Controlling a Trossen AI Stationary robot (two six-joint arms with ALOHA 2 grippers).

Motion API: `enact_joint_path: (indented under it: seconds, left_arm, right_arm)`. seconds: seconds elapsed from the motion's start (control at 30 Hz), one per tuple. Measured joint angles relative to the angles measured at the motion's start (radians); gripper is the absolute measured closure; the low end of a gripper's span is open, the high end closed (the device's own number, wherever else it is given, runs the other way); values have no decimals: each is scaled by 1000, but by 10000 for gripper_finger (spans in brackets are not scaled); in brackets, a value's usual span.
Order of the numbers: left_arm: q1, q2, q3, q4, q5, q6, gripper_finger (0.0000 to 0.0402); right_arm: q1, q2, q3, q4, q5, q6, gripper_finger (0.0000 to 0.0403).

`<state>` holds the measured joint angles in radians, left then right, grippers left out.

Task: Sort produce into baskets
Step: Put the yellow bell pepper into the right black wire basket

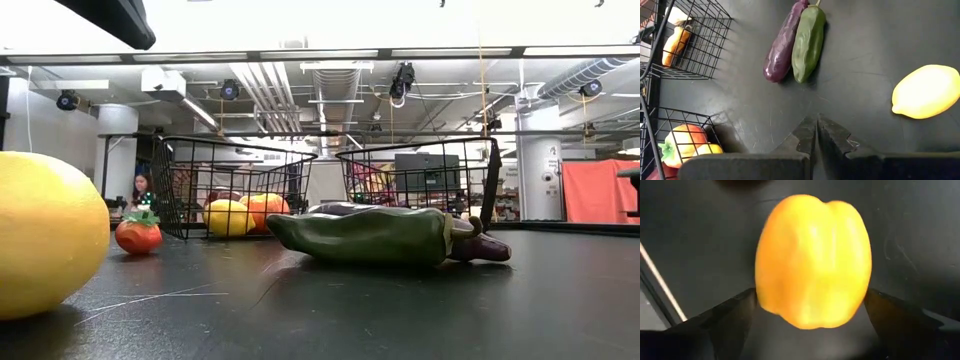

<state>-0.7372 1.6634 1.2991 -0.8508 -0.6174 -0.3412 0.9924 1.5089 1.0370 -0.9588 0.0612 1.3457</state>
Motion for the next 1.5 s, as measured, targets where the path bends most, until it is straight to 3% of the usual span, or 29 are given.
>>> enact_joint_path:
  seconds: [0.67,0.93,1.13,1.27,1.5]
  left_arm:
    - [9,0,-2,5,0,-8,400]
    - [9,0,-6,12,0,-8,400]
    - [9,0,-6,13,0,-8,400]
    - [10,0,-6,13,-2,-8,400]
    - [12,0,-6,13,-3,-4,400]
  right_arm:
    - [-5,-10,-96,111,0,49,45]
    - [-10,-22,-79,86,5,59,88]
    - [-18,-41,12,-48,38,101,92]
    - [-57,-49,129,-151,154,95,86]
    - [-253,-50,359,-362,321,-35,90]
